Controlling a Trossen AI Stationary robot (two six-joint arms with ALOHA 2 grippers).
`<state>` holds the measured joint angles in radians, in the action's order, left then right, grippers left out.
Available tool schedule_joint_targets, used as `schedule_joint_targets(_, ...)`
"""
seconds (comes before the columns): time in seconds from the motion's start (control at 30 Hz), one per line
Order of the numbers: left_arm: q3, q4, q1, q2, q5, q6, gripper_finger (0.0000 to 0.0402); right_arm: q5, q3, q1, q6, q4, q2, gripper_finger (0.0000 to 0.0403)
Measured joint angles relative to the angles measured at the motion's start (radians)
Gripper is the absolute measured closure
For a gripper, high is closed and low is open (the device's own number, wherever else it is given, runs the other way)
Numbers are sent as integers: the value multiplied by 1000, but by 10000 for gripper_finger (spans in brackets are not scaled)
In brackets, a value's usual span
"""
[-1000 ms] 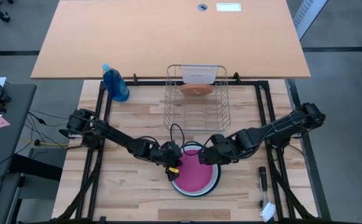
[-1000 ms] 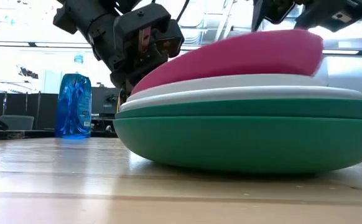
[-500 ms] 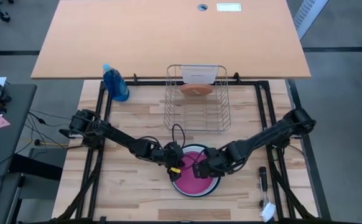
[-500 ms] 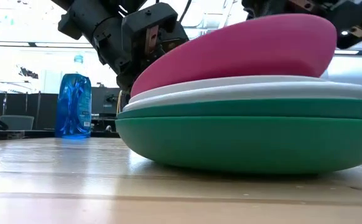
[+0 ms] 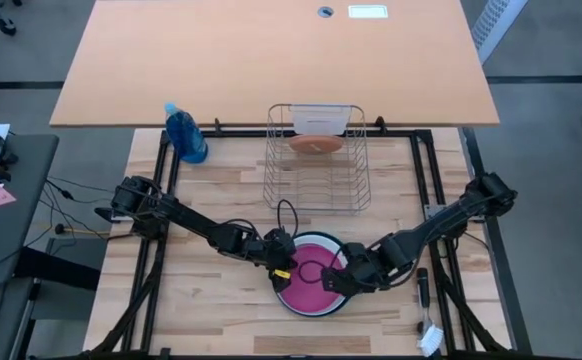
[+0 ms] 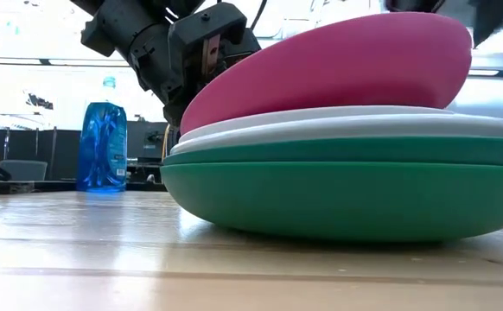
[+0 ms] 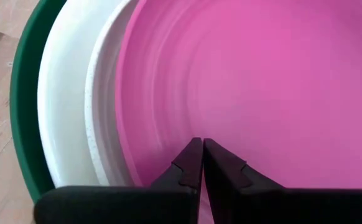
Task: Sort dishes
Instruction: Put the pink plate in the dish rack
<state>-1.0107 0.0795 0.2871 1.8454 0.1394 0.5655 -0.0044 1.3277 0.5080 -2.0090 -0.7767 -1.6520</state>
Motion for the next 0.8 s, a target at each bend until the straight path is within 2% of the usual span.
schedule_joint_targets(0.2,0,0,0,0,0,-1,391,4,7,33,-33,-34,-27,177)
schedule_joint_targets(0.53,0,-1,0,0,0,2,391,26,6,26,-2,73,-147,184)
schedule_joint_targets(0.63,0,-2,0,0,0,4,391,26,6,27,-2,80,-151,205)
schedule_joint_targets(0.8,1,-3,0,0,0,6,391,26,6,26,0,77,-146,267)
